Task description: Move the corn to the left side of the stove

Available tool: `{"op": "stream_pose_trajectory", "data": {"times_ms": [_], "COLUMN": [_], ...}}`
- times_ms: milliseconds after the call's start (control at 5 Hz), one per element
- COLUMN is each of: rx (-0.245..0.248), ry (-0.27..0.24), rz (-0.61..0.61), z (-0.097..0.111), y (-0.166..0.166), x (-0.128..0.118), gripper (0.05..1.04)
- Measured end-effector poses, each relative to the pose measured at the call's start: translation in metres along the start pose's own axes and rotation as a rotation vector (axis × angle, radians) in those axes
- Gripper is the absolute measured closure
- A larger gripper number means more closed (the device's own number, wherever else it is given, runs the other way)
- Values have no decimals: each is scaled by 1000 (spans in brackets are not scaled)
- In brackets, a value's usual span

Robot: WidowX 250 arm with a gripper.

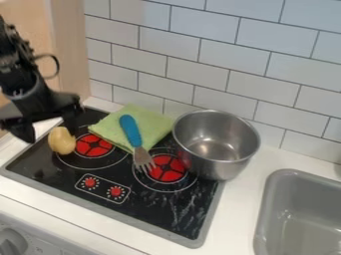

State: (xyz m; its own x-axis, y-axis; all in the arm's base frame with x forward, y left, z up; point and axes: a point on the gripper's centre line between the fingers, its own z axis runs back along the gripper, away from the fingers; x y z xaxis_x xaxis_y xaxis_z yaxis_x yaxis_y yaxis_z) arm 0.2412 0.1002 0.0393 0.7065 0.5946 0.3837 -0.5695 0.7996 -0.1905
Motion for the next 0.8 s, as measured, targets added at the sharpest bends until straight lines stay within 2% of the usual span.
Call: {"op": "stream_pose_trajectory", "data": {"times_ms": [400, 600, 800], "rx": [-41, -44, -45], "ry": [-99, -137, -142], "rz": [-15, -22, -17], "z": [50, 71, 72], "y": [-12, -19, -19], "x": [-2, -5, -5], "gripper": [84, 84, 84]}}
